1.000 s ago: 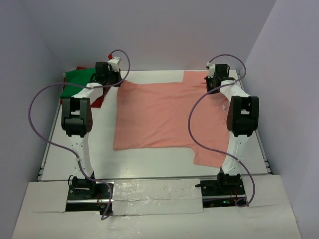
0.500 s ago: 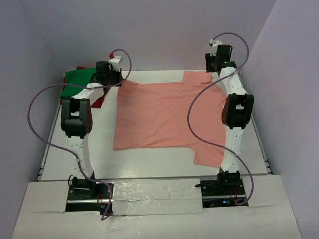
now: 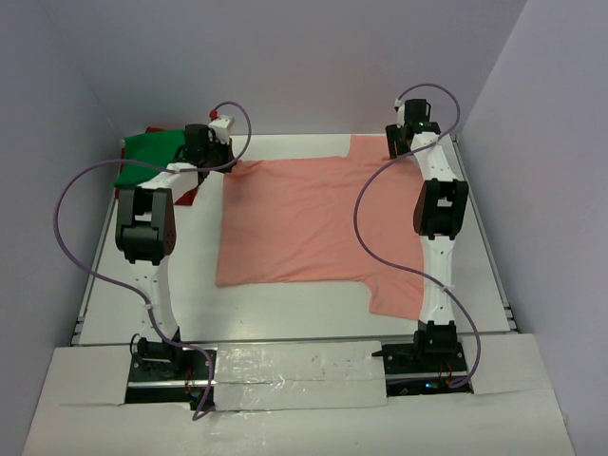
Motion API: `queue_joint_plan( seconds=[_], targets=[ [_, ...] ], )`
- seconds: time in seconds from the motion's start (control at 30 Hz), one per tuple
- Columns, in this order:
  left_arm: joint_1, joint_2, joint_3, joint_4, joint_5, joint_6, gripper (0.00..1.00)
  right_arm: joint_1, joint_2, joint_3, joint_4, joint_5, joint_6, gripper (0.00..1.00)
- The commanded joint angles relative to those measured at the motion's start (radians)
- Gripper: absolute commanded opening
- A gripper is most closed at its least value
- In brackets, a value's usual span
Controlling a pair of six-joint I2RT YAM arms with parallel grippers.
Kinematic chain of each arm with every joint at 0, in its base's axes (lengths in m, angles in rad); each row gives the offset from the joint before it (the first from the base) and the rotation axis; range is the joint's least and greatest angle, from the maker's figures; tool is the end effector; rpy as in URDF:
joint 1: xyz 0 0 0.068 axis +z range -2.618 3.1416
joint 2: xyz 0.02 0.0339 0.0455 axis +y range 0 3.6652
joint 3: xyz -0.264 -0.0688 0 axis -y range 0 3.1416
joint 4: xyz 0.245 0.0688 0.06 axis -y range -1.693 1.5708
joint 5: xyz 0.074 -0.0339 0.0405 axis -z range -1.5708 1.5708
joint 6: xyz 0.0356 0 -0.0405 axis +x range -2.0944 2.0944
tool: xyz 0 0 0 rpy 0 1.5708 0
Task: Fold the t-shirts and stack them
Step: Grap the side of the flattened tshirt furthest away from the robot with both arms
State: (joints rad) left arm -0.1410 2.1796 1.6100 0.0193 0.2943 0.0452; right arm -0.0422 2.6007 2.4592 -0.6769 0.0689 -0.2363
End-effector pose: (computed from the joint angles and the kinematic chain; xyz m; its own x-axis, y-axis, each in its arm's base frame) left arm 0.4953 -0.0807 0.1920 -0.5001 0.1147 -0.8583 0.4023 0.9085 -0.1130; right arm 0.5716 -0.0266 0.1943 -0.7300 -0.2029 -0.6526 -0.0841 0.9743 -0.2089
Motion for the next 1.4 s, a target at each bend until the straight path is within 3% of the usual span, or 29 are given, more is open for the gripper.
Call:
queue_joint_plan(
  seconds=[0.0,0.17,0.3,0.47,0.67,0.83,1.03,1.23,1.37],
  targets=[
    [-0.006,-0.07,0.014,0.033,0.023,0.007,0.0,-0.002,-0.018,0.029,-0.062,0.002,-0.031,0.73],
    [-0.008,-0.081,-0.001,0.036,0.031,0.01,0.0,-0.001,0.016,0.063,-0.122,-0.023,-0.064,0.7],
    [-0.009,-0.081,-0.001,0.036,0.035,0.01,0.0,0.001,-0.051,-0.032,-0.034,-0.063,-0.092,0.68],
    [-0.009,-0.09,-0.016,0.042,0.035,0.01,0.0,0.008,-0.039,0.007,-0.036,-0.121,-0.127,0.61],
    [-0.009,-0.107,-0.047,0.065,0.029,0.01,0.0,0.021,-0.122,-0.146,0.156,-0.09,-0.156,0.6],
    [-0.009,-0.129,-0.078,0.08,0.028,0.007,0.0,0.025,-0.088,-0.109,0.151,-0.092,-0.208,0.58],
    [-0.009,-0.147,-0.098,0.091,0.026,0.004,0.0,0.024,-0.113,-0.206,0.246,-0.127,-0.256,0.57],
    [-0.009,-0.156,-0.107,0.082,0.031,0.002,0.0,0.027,-0.085,-0.193,0.243,-0.176,-0.277,0.57],
    [-0.011,-0.161,-0.113,0.084,0.028,0.002,0.0,0.027,-0.111,-0.262,0.306,-0.205,-0.308,0.51]
  ],
)
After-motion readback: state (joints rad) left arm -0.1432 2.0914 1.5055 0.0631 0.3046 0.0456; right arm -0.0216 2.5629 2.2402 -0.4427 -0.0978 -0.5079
